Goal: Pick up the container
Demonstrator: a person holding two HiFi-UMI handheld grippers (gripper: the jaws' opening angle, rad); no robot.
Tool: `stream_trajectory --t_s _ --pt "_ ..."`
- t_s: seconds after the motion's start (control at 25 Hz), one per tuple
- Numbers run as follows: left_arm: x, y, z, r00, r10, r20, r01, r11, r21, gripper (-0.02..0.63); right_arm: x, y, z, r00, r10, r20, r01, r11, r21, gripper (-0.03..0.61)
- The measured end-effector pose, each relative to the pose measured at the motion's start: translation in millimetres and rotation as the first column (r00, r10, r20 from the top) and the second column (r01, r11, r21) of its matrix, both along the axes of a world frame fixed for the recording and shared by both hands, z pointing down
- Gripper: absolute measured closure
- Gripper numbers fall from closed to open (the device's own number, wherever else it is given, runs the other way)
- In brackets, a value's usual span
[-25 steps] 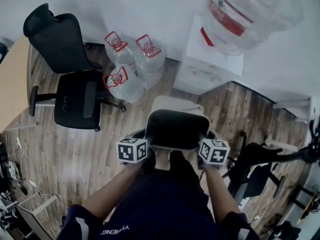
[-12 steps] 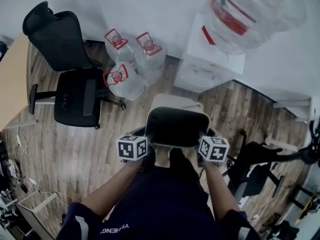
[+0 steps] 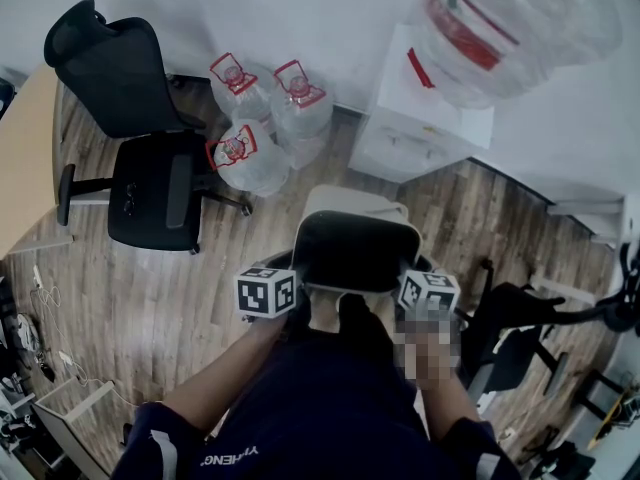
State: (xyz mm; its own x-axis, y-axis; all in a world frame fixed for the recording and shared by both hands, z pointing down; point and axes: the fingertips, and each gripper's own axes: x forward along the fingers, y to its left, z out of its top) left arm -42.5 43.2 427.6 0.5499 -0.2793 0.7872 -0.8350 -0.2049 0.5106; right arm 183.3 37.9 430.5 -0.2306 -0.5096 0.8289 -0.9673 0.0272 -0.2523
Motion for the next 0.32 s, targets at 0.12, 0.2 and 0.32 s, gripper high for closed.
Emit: stream_trajectory --t_s 0.12,0.2,0.32 --pt "0.5 0.6 1.6 1.0 -0.002 0.0 0.002 1.0 -0.004 0.448 -0.5 -0.4 1.1 1.0 -0.003 0.005 0.003 1.0 -0.003 0.509" --pt "0.8 1.7 2.6 1.0 -0.003 0.0 0.003 1.0 -0.006 0.448 0.6 -0.1 1.4 1.0 -0.003 0.0 0.003 1.0 -0.003 0.509" --pt "0.8 2.2 3.6 1.0 -0.002 0.001 0.002 1.0 -0.006 0.446 1.3 -1.3 1.0 1.0 -0.001 -0.005 0.001 1.0 0.003 0.509"
